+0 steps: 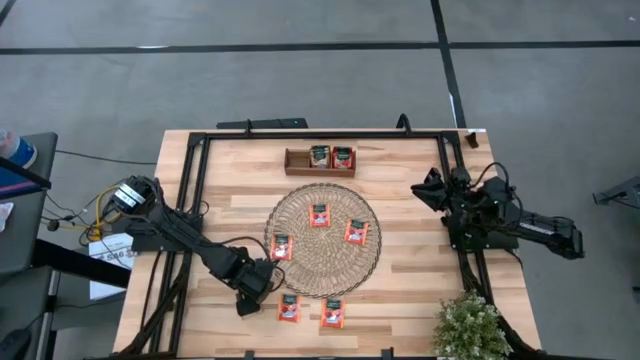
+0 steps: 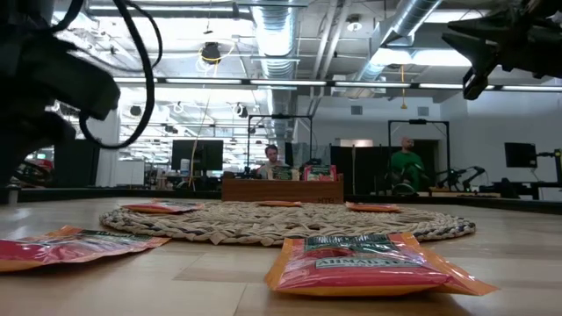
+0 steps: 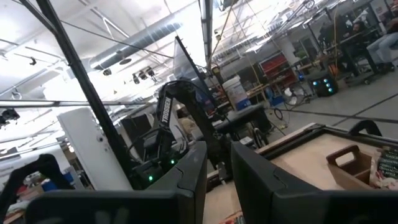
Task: Pick & Place Tea
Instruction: Put the brown tea bag into the middle section of the wooden organizer
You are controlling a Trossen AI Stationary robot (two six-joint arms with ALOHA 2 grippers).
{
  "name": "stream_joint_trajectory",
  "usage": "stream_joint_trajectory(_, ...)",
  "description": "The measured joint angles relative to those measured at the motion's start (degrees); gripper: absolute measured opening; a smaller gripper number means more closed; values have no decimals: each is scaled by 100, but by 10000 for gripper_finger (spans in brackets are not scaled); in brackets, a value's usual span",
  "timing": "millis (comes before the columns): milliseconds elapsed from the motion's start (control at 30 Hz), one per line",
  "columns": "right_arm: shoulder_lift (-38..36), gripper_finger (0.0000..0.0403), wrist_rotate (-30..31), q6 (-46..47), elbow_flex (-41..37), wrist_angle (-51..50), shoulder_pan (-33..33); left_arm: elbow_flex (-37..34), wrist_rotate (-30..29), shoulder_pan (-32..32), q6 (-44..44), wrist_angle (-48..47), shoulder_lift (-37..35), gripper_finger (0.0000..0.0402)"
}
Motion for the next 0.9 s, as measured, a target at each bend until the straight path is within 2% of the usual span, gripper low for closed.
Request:
stream_joint_trajectory(233, 0, 67, 0, 26, 0, 3, 0, 33, 59, -61, -14, 15, 421, 188)
stream_joint_trajectory(467, 0, 67, 5, 37, 0, 2, 0, 42, -8, -74, -90, 30, 475, 183)
stream_joint_trajectory(567, 0, 67, 7, 39, 0, 4, 0, 34, -60, -76, -87, 23, 476, 157)
stream_joint_trajectory(900, 0, 67, 11, 41, 0, 2, 0, 405, -462, -91, 72, -402, 554, 26)
